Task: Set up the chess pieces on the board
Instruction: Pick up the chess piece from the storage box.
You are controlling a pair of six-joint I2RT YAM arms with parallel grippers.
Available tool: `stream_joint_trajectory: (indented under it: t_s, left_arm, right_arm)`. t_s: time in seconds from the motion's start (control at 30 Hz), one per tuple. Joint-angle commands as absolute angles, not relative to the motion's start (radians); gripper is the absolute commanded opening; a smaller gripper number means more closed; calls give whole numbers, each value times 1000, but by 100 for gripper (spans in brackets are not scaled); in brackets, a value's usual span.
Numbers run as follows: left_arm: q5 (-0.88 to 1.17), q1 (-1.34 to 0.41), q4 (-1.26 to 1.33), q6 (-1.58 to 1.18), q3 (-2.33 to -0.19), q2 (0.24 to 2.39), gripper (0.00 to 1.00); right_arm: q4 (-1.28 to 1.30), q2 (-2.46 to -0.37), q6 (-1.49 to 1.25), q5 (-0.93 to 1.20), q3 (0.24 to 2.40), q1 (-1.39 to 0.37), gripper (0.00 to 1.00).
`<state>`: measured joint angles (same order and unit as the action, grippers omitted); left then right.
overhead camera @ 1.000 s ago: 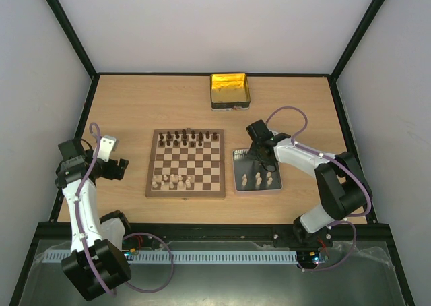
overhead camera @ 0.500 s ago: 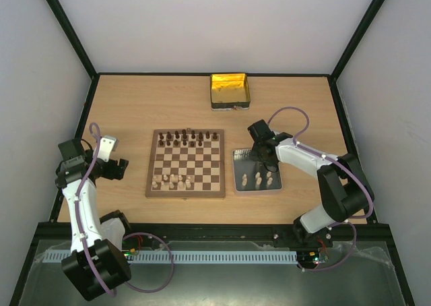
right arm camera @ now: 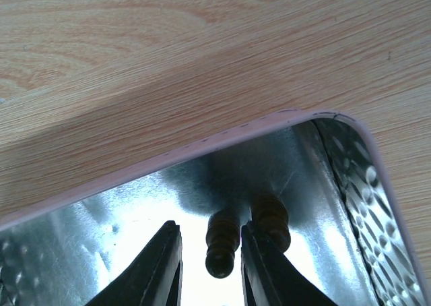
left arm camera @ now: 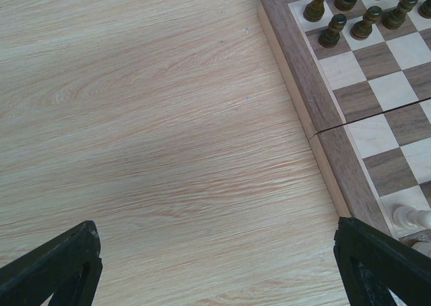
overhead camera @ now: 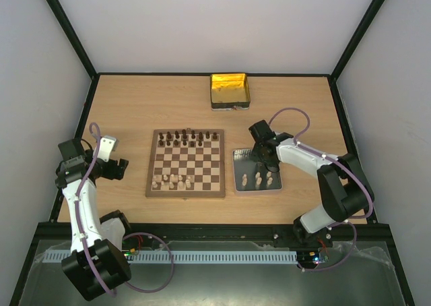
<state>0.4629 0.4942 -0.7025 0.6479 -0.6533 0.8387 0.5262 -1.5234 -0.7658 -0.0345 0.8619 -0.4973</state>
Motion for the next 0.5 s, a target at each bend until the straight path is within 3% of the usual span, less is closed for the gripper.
stream_joint_trajectory:
  t_s: [0.0,0.47]
  left_arm:
    - [471,503,-712,657,-640,835,94]
    - [473,503,-714,659,-641,838,94]
  right_arm:
    - [538,-1515,-748,-36,850,-479,24]
    - [511,-1562,-741,0,849,-469,21]
